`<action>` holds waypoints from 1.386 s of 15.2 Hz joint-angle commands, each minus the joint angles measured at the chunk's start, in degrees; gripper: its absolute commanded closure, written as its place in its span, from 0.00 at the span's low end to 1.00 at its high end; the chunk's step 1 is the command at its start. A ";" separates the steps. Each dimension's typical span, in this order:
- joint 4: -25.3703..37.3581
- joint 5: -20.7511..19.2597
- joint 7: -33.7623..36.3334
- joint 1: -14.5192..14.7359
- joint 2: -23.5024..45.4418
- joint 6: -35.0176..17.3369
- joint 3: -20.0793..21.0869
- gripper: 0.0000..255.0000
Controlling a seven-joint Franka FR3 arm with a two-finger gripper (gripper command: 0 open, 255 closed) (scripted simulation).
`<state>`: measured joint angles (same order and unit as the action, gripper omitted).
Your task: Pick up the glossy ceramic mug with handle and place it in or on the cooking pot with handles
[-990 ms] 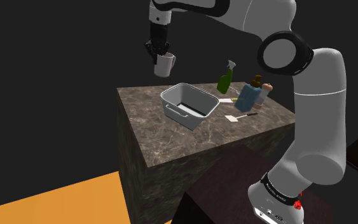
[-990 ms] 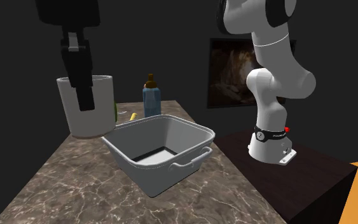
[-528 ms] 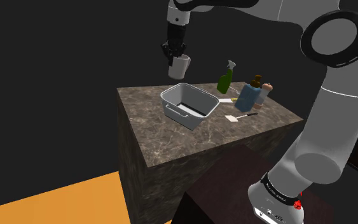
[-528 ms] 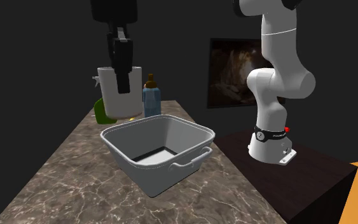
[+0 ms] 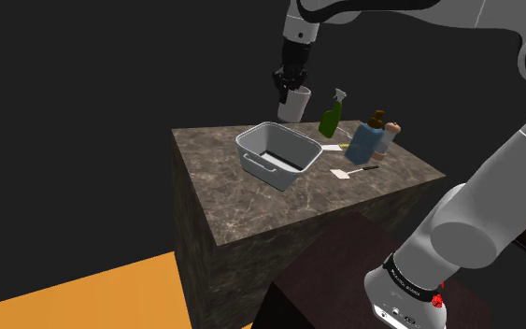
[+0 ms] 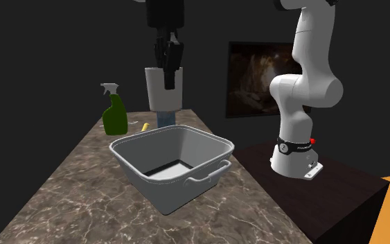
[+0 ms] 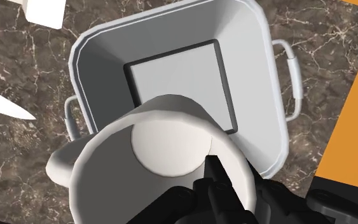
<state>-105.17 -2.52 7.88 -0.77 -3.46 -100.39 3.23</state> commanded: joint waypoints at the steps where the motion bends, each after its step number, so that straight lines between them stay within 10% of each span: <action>1: -3.09 0.11 -0.41 -0.17 -2.43 -0.69 -0.21 1.00; 21: -14.03 -0.17 0.20 -0.18 -0.64 -13.41 -0.22 1.00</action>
<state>-119.15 -2.68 8.09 -0.94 -4.14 -113.68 3.02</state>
